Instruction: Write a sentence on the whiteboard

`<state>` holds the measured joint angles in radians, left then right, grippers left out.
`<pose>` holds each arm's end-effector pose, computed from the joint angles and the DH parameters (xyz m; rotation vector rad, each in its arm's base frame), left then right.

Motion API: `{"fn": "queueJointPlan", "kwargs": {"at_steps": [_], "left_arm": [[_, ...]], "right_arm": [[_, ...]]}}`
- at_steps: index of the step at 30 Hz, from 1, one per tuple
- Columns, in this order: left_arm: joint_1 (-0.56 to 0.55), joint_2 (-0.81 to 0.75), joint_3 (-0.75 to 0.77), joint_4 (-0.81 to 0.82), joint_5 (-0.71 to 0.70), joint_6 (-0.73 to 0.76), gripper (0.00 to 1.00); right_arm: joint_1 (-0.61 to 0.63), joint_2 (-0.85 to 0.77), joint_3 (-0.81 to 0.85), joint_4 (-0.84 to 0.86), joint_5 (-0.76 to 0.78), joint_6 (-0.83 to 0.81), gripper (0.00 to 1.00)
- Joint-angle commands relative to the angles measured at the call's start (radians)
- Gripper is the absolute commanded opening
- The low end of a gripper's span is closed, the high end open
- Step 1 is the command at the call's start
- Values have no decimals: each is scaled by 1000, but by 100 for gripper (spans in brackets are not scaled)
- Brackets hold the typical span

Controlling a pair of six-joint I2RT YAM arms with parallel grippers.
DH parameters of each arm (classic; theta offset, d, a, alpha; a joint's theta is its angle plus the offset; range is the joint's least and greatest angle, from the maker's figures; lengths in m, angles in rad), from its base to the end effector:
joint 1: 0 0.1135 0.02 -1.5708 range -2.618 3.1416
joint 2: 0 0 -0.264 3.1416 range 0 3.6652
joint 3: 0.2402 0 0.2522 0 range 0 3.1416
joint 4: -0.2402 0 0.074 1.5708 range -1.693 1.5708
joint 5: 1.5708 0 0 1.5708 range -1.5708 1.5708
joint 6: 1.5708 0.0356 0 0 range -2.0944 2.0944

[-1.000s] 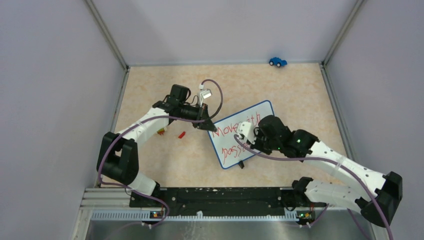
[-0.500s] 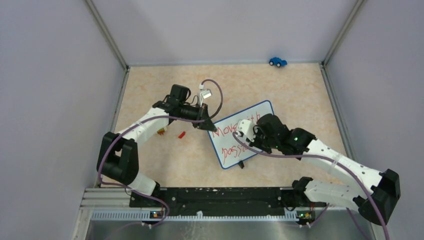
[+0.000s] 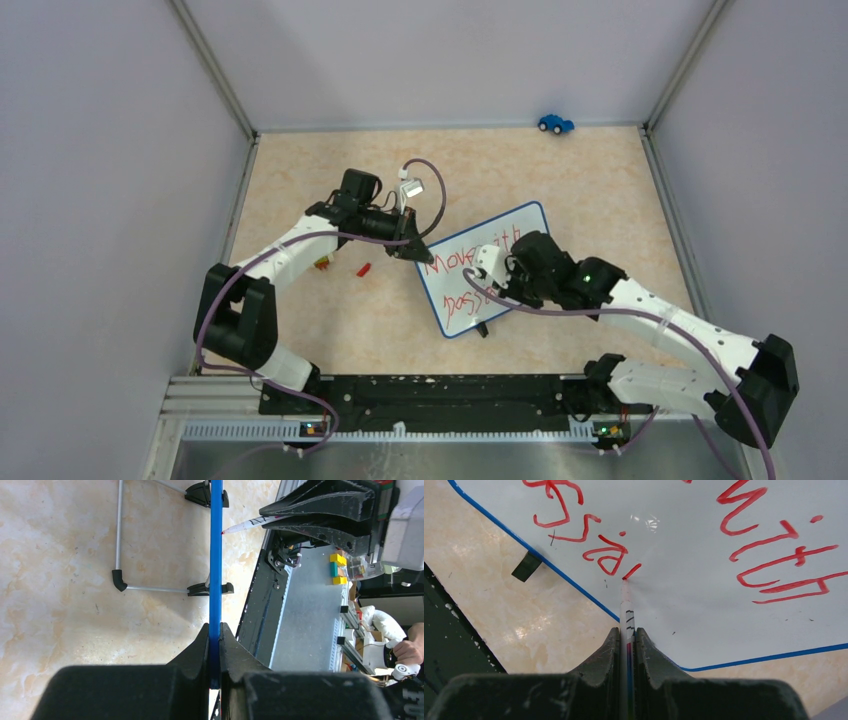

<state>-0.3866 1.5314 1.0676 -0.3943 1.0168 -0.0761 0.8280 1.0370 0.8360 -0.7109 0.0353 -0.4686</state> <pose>0.2814 -0.1472 0.2512 0.8264 2.1969 -1.4428 0.1394 0.1500 0.2640 -1.4886 1.9899 0.1087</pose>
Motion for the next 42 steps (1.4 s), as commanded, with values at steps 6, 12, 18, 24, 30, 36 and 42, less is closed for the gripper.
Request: {"fn": "queueJointPlan", "kwargs": {"at_steps": [6, 12, 18, 24, 30, 36, 42], "left_arm": [[13, 18, -3, 34, -41, 16, 0], [12, 16, -1, 32, -42, 15, 0], [13, 10, -5, 32, -43, 18, 0], [12, 12, -3, 30, -40, 19, 0], [13, 12, -5, 29, -42, 20, 0], [13, 15, -6, 34, -41, 16, 0], [13, 21, -3, 35, -40, 12, 0]], "right_arm": [[9, 8, -11, 15, 9, -7, 0], [8, -17, 18, 77, 38, 28, 0], [5, -43, 33, 109, 74, 49, 0], [-2, -50, 33, 112, 84, 56, 0], [-7, -60, 14, 89, 114, 38, 0], [-13, -80, -5, 54, 126, 25, 0], [-9, -37, -15, 8, 45, 0, 0]]}}
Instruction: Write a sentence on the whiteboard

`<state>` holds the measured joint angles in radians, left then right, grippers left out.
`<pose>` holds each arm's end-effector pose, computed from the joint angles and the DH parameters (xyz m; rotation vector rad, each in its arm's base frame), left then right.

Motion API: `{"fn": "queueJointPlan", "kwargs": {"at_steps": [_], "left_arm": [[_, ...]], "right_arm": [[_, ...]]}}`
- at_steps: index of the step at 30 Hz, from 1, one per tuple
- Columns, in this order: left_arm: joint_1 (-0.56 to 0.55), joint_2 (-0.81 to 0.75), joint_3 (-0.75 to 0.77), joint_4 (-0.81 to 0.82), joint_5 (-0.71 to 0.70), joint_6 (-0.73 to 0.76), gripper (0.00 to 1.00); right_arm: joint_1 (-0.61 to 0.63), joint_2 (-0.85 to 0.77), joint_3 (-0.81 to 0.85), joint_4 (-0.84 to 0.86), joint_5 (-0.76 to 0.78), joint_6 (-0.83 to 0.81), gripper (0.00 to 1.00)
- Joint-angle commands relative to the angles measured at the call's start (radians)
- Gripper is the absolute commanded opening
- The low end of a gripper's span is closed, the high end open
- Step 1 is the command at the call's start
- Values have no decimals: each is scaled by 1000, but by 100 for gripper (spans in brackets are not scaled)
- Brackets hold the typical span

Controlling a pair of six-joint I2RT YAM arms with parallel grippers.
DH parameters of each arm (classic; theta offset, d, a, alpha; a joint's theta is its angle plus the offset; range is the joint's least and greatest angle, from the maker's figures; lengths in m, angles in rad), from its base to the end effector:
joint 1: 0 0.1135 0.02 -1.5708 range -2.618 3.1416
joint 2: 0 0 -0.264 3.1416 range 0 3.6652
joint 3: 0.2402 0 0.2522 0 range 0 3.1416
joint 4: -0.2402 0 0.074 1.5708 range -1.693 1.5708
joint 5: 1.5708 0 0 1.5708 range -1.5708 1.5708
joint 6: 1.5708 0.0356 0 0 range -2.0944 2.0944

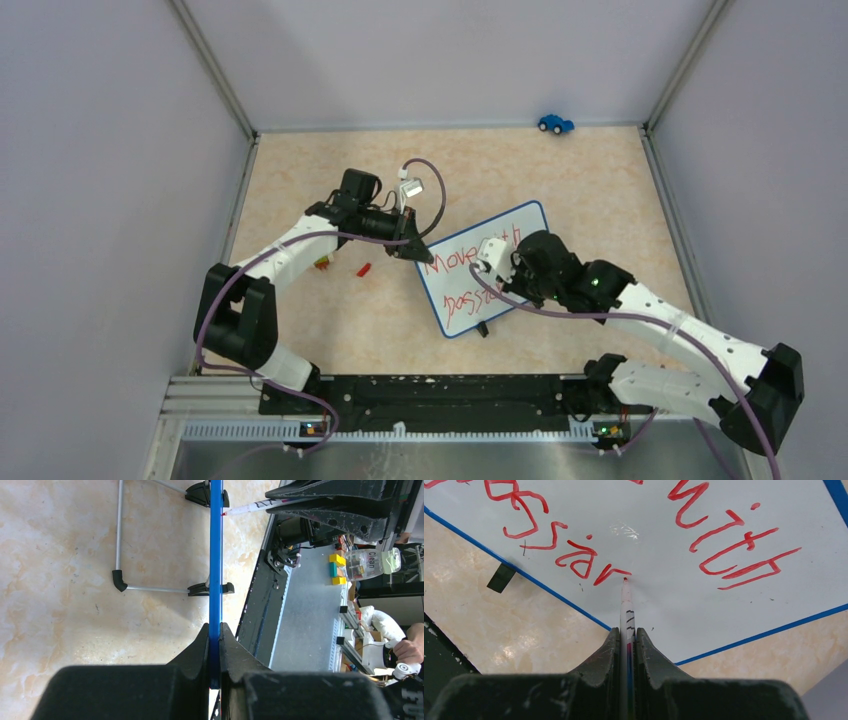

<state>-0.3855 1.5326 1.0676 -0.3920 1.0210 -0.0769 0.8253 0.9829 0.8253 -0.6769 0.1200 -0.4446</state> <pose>0.2818 -0.1471 0.2511 0.8264 2.1944 -1.4474 0.1377 0.1428 0.2730 -1.3770 1.9628 0.0335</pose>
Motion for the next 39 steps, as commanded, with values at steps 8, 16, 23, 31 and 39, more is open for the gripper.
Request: {"fn": "queueJointPlan", "kwargs": {"at_steps": [8, 16, 23, 31, 39], "left_arm": [[12, 15, -7, 33, -51, 18, 0], [13, 20, -6, 33, -46, 20, 0], [11, 12, -10, 31, -47, 22, 0], [11, 10, -5, 20, -63, 32, 0], [12, 12, -2, 18, -62, 34, 0]], "right_arm": [[27, 68, -14, -49, -58, -47, 0], [31, 31, 12, -65, -82, -57, 0], [9, -53, 28, -51, -74, -41, 0], [-90, -57, 32, -62, -25, -3, 0], [-166, -80, 10, -69, -18, -22, 0]]}}
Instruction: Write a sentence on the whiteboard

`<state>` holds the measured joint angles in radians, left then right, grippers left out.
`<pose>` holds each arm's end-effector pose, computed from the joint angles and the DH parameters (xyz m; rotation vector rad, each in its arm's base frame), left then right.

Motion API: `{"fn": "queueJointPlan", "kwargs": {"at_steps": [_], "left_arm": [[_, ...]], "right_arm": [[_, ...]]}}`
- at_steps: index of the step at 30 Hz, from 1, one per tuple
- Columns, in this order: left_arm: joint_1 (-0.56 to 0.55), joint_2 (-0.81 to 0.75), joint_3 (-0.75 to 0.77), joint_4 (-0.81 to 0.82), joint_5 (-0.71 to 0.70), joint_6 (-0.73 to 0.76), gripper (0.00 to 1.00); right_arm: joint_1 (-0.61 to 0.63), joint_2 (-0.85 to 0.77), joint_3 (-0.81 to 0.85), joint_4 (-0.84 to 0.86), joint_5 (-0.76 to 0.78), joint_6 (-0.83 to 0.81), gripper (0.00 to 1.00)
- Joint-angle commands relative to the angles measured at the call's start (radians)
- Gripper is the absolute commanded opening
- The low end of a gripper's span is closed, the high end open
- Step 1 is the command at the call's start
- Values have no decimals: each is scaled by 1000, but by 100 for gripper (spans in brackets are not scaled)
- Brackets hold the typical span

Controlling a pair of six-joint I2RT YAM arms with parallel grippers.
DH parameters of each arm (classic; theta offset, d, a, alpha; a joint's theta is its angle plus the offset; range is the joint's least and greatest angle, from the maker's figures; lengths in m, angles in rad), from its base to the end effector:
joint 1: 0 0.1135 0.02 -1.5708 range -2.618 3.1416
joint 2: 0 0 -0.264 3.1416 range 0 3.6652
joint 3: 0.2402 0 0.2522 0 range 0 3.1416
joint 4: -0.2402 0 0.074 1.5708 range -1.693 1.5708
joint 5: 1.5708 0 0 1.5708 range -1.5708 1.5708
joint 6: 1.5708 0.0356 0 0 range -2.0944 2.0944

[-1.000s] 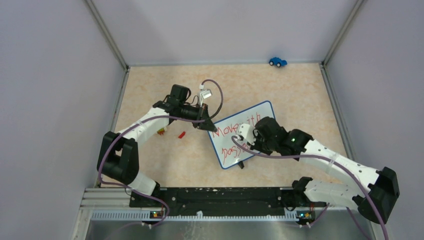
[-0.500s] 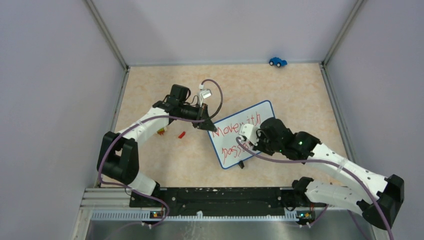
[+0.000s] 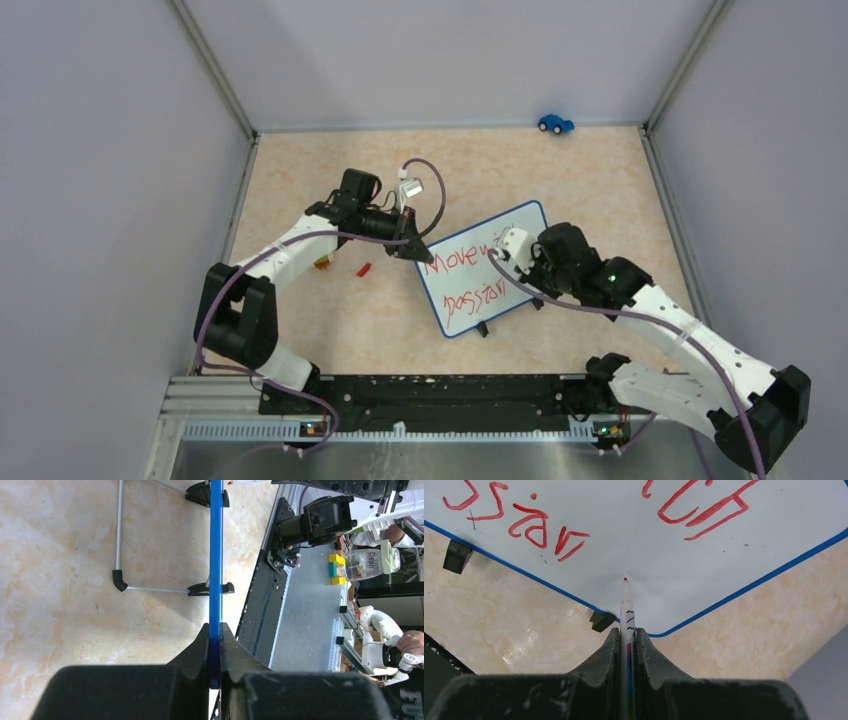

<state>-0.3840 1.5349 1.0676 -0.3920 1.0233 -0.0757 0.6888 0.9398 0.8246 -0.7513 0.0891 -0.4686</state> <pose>0.2822 -0.1468 0.2505 0.8258 2.1949 -1.4495 0.1451 0.1154 0.2747 -1.2970 2.0581 -0.0096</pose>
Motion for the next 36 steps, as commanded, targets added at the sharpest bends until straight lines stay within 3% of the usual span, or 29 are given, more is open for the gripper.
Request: {"fn": "queueJointPlan", "kwargs": {"at_steps": [1, 7, 11, 19, 24, 29, 36], "left_arm": [[10, 10, -1, 17, -64, 33, 0], [10, 8, 1, 13, -65, 31, 0], [10, 10, 1, 15, -63, 30, 0], [10, 14, 7, 14, -59, 30, 0], [15, 26, 19, 1, -47, 32, 0], [30, 39, 17, 15, -35, 12, 0], [42, 52, 30, 13, -41, 3, 0]], "right_arm": [[-34, -37, 15, 5, 5, 4, 0], [-203, -14, 52, 14, -144, -17, 0], [-249, 22, 61, 26, -178, -36, 0], [-351, 67, 76, 53, -408, -28, 0], [-508, 106, 106, 15, -667, -58, 0], [-520, 72, 98, -18, -790, -88, 0], [-517, 56, 59, -21, -761, -119, 0]]}}
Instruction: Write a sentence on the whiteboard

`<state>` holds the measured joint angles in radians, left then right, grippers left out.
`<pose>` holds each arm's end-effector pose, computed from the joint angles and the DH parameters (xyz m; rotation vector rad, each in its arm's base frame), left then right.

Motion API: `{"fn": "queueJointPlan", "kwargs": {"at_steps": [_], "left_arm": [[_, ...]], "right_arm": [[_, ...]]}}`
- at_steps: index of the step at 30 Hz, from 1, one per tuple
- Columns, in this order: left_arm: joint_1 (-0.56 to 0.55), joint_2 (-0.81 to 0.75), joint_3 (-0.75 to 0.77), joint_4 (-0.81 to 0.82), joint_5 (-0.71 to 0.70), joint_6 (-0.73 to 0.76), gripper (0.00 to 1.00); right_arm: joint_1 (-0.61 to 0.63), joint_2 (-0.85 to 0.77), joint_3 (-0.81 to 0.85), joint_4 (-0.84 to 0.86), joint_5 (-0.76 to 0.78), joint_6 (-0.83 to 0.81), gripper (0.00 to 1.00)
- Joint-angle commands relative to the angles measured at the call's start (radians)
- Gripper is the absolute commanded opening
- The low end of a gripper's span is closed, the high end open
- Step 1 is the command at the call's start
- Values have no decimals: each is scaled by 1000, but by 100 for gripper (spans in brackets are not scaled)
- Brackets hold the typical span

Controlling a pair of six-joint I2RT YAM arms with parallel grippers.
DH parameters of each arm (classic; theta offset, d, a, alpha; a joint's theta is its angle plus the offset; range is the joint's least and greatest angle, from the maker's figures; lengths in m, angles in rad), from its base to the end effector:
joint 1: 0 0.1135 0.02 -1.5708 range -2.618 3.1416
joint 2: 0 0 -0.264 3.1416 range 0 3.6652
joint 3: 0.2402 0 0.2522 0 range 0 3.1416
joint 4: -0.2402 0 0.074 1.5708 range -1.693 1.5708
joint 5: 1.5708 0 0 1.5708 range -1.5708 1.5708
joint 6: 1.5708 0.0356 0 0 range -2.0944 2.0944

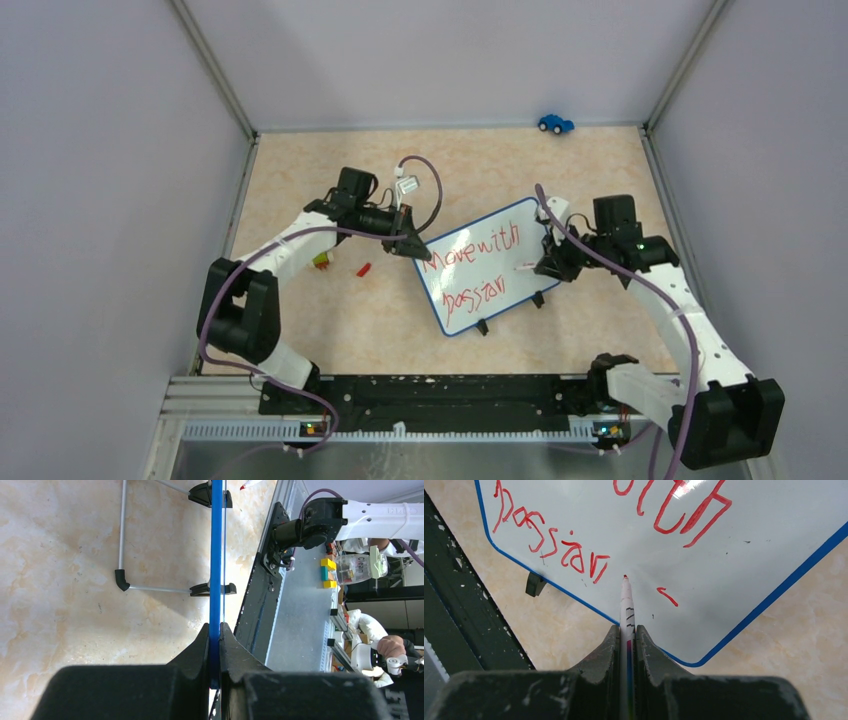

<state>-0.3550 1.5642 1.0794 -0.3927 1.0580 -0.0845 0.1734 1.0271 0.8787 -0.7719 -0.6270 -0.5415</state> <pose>0.2906 -0.1408 0.2461 0.7883 2.2048 -1.4874 0.1903 0.0545 0.2807 -1.0549 2.0956 0.5994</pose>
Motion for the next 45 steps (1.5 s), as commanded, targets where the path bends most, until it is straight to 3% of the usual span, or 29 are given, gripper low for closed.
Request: {"fn": "queueJointPlan", "kwargs": {"at_steps": [1, 10, 31, 45], "left_arm": [[14, 23, 18, 15, -78, 11, 0], [15, 39, 23, 17, -87, 5, 0], [15, 48, 28, 14, -83, 6, 0], [14, 53, 30, 14, -83, 4, 0]], "right_arm": [[0, -32, -1, 5, -23, -46, 0], [87, -44, -56, 31, 107, -61, 0], [140, -25, -59, 118, 187, 5, 0], [190, 0, -74, 24, 207, -84, 0]]}}
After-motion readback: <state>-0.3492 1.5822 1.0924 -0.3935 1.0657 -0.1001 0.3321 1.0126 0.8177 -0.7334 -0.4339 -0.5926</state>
